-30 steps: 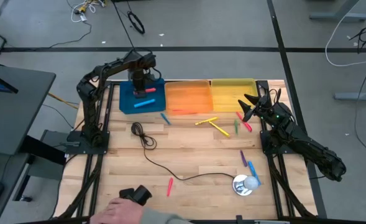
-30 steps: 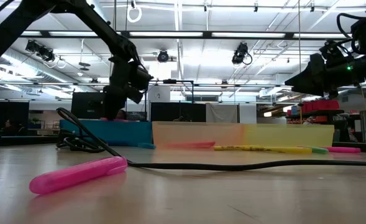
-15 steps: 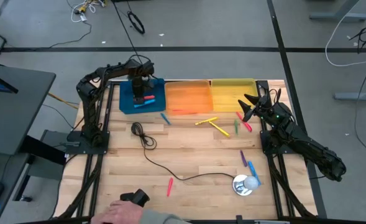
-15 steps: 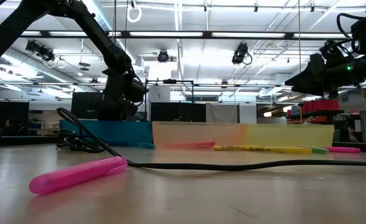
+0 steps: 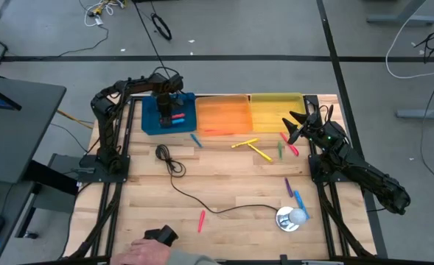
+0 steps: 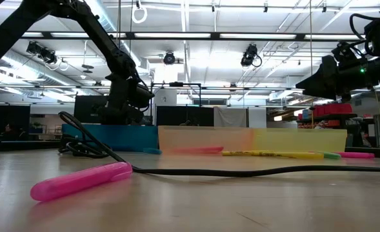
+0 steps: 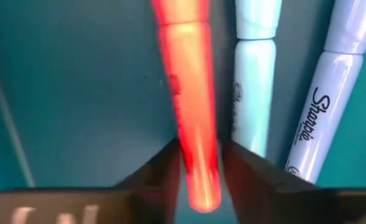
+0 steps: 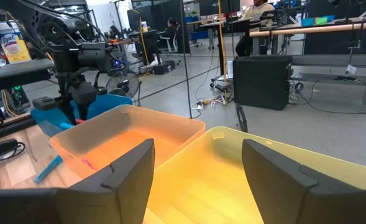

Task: Pick & Place Markers
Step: Put the pink highlighter pen into the blue bin, then put the blue highlighter pen into the blue bin

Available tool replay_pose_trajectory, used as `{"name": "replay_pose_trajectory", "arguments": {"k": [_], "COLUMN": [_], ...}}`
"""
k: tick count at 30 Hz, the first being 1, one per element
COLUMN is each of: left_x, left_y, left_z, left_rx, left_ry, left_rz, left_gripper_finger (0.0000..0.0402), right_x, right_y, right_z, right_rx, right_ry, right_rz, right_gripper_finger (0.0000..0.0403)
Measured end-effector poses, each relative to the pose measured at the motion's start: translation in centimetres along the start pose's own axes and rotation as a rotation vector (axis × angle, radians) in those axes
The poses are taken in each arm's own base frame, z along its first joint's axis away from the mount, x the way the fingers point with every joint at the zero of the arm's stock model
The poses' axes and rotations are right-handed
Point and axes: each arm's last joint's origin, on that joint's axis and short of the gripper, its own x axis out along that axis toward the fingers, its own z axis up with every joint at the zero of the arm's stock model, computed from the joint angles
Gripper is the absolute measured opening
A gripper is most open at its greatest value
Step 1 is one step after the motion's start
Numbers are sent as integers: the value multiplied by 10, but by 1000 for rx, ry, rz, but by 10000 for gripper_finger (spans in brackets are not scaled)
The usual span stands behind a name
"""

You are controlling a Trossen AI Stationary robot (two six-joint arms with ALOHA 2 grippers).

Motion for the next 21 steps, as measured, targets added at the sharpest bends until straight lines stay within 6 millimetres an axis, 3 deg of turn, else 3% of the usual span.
{"name": "replay_pose_trajectory", "arguments": {"k": [5, 9, 15, 21], "left_x": [0, 0, -4, -30], "left_y": [-1, -1, -1, 0], "left_z": [1, 0, -1, -1], "left_rx": [-6, -24, -55, -60], "left_ry": [0, 2, 11, -33], "left_rz": [0, 3, 24, 90], "left_gripper_finger": [222, 263, 277, 279], "right_x": [0, 0, 0, 0], "right_y": [0, 0, 0, 0], "right_z": [0, 0, 0, 0], "right_rx": [0, 0, 0, 0], "right_ry": [0, 0, 0, 0], "right_rz": [0, 0, 0, 0], "right_gripper_finger": [245, 245, 245, 245]}}
